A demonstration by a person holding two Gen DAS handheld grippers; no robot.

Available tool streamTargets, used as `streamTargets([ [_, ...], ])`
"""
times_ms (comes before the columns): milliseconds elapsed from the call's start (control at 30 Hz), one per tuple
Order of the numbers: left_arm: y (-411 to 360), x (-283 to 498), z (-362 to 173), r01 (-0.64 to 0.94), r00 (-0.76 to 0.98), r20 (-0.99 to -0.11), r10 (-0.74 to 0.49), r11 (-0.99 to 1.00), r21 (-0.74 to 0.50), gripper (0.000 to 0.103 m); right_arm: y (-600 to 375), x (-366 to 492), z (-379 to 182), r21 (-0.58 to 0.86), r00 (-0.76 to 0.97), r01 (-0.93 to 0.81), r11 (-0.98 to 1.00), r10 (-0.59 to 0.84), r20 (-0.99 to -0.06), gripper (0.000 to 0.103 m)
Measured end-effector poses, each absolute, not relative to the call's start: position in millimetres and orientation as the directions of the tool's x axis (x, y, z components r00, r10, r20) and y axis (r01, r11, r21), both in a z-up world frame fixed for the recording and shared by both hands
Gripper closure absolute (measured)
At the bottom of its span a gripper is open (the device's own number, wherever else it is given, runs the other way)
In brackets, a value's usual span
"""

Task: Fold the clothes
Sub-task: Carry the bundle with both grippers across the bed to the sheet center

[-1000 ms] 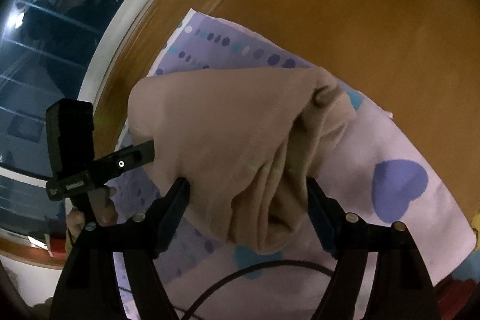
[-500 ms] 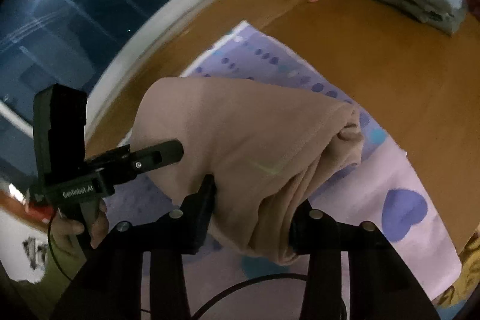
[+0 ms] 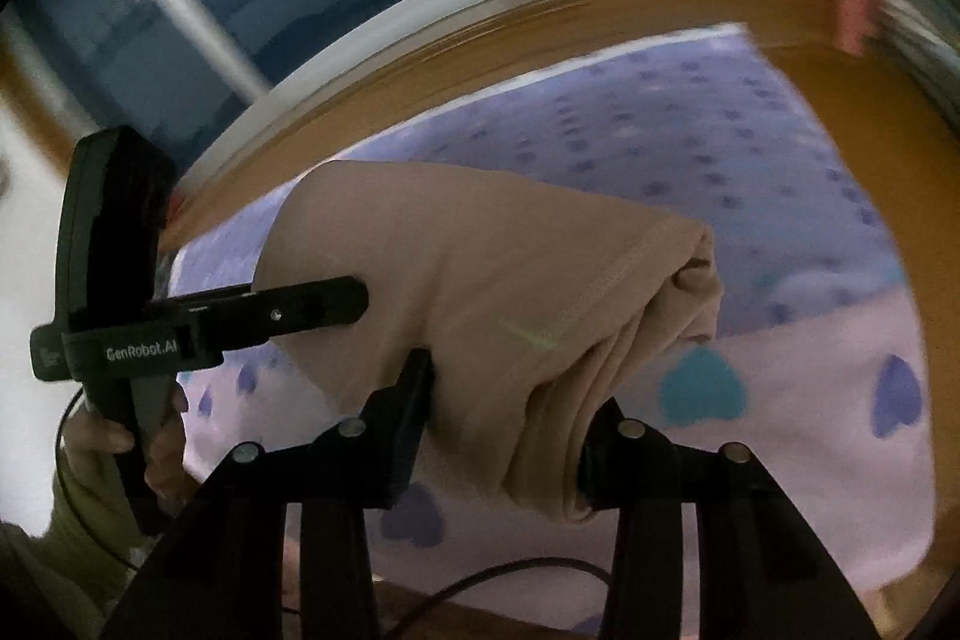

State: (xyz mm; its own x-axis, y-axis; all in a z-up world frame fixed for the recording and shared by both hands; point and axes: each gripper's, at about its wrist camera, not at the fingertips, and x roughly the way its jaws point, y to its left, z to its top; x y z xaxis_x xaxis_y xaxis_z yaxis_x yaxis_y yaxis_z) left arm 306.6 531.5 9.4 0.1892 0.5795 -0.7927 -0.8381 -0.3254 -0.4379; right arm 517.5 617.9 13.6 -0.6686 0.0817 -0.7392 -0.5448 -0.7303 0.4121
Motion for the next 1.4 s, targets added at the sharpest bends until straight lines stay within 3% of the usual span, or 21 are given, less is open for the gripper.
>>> streamTargets([
  [367, 359.2, 240.8, 12.0, -0.69, -0.029, -0.784, 0.62, -0.58, -0.432, 0.046, 506.8, 403.0, 18.0, 0.417, -0.666, -0.256, -0.872, -0.153, -0.73, 0.063],
  [767, 225.0, 137.2, 13.1, -0.691, -0.095, -0.801, 0.59, -0.619, -0.374, 0.046, 376.5, 280.9, 12.8, 0.44, -0.663, -0.209, -0.873, -0.204, -0.72, 0.062],
  [1400, 163.5, 40.8, 4.4, -0.631, -0.167, -0.806, 0.569, -0.689, -0.356, 0.046, 323.1, 160.7, 2.8, 0.429, -0.627, -0.146, -0.892, -0.252, -0.737, 0.062],
])
